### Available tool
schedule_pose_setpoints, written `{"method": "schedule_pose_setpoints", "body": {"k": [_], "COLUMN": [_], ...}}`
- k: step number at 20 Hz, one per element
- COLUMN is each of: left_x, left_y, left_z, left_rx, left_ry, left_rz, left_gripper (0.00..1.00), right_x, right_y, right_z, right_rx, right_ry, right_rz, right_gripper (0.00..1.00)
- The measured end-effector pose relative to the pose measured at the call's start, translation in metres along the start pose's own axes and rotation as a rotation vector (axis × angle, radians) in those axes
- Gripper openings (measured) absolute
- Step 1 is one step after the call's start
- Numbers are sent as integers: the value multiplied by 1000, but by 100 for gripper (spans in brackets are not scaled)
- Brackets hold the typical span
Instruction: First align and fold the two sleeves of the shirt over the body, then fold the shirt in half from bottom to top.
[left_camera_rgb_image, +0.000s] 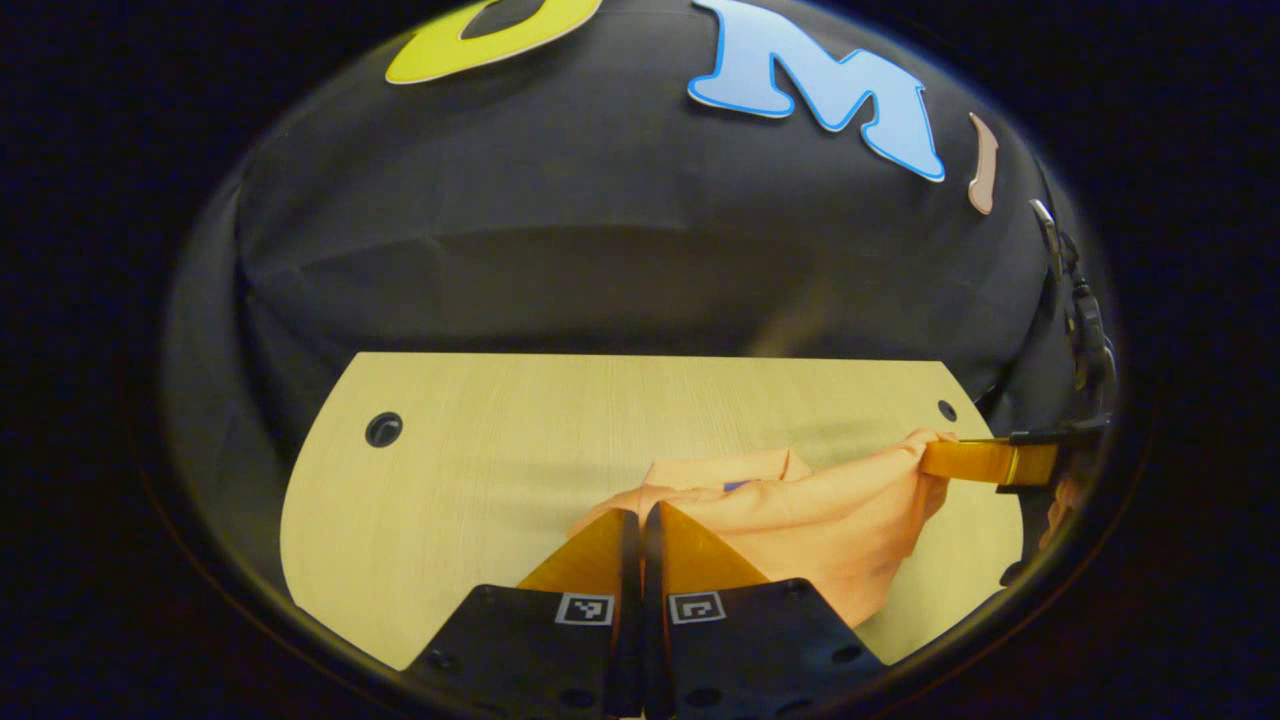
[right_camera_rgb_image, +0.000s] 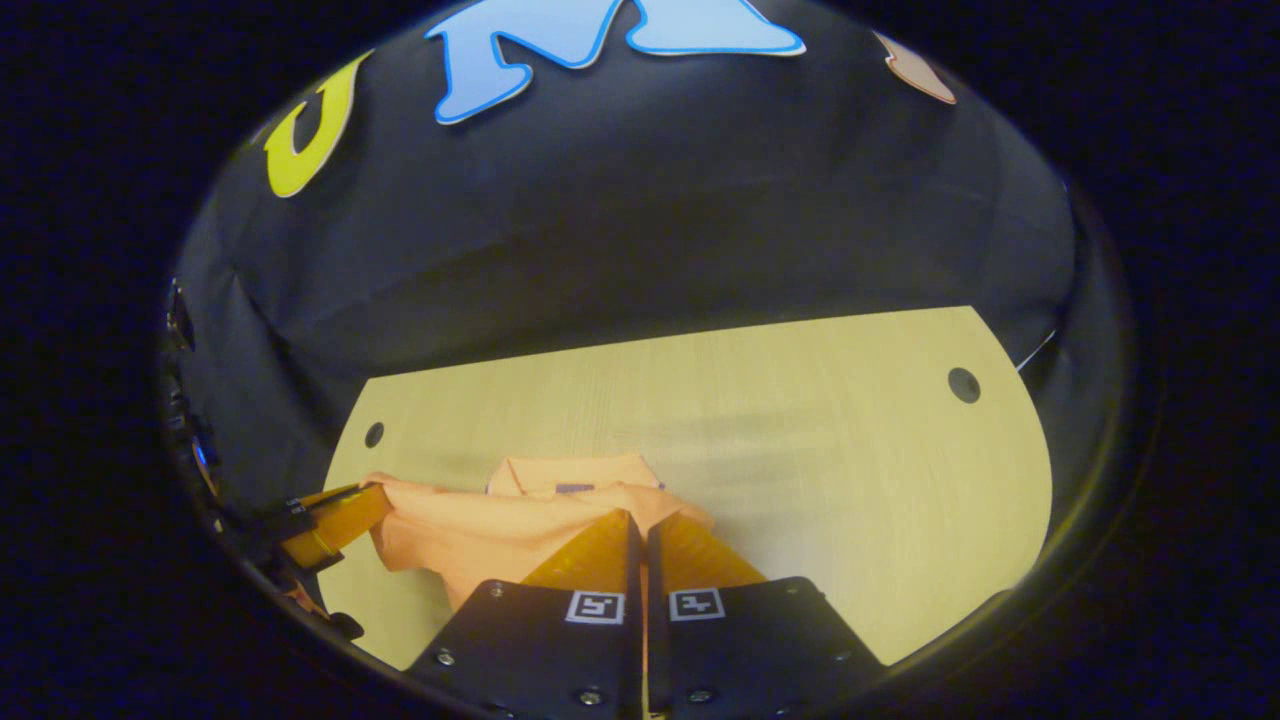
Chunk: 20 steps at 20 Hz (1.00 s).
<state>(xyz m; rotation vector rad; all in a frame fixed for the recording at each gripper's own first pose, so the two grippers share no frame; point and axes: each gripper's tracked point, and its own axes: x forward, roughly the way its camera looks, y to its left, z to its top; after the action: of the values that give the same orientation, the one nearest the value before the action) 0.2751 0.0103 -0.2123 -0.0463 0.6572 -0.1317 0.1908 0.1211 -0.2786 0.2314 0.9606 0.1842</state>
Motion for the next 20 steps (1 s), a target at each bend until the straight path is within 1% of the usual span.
{"method": "schedule_pose_setpoints", "body": {"k": [3, 9, 13, 17, 19, 20], "left_x": [32, 91, 114, 125, 129, 128], "left_y": [0, -2, 3, 13, 14, 13], "left_z": [6, -4, -21, -37, -40, -39], "left_rx": [40, 97, 70, 29, 5, -4], "left_ry": [-18, -15, 6, 23, 7, 4], "left_rz": [5, 26, 35, 68, 76, 80], "left_gripper": [6, 6, 6, 6, 6, 6], "right_x": [28, 73, 101, 113, 121, 122], "right_y": [-9, -24, -31, -23, -20, -20], "right_z": [9, 6, -7, -24, -34, -34], "right_rx": [37, 44, 34, -18, -44, -51], "right_ry": [-21, -25, 7, 28, 42, 22], "right_rz": [-10, -48, -57, -66, -61, -61], "right_gripper": [2, 2, 2, 2, 2, 5]}}
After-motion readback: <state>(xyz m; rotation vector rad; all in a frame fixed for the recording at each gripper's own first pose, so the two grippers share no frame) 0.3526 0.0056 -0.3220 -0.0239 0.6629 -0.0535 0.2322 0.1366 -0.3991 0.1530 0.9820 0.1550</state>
